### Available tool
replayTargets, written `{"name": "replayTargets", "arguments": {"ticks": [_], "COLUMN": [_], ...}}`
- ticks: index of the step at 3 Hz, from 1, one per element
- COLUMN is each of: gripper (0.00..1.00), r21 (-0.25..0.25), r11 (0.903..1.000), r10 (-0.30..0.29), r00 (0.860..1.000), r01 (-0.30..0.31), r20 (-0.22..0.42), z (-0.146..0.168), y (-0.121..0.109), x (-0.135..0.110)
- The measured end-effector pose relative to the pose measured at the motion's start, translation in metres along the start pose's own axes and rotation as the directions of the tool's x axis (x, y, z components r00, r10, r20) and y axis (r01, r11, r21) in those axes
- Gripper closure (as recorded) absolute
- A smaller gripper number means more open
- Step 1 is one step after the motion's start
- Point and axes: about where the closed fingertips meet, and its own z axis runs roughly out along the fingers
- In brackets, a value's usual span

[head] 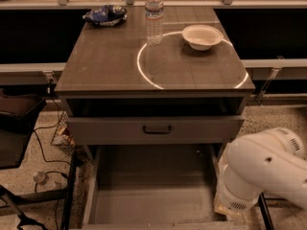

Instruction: Close middle drawer

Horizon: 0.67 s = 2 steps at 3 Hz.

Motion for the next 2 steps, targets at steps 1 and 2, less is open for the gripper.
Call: {"name": "replayTargets", "arguments": {"ticks": [1,2], "gripper": [1.00,1.00], "r21": [-0.025,-0.067], "r11": [0.9996,0.9972], "r10": [-0.011,-0.037], "r00": [1.000,0.999], "r01": [0.010,0.035], "r20": [-0.024,-0.034], "z": [0.063,0.110], "y": [0.007,0.019], "x": [-0.007,-0.017]}}
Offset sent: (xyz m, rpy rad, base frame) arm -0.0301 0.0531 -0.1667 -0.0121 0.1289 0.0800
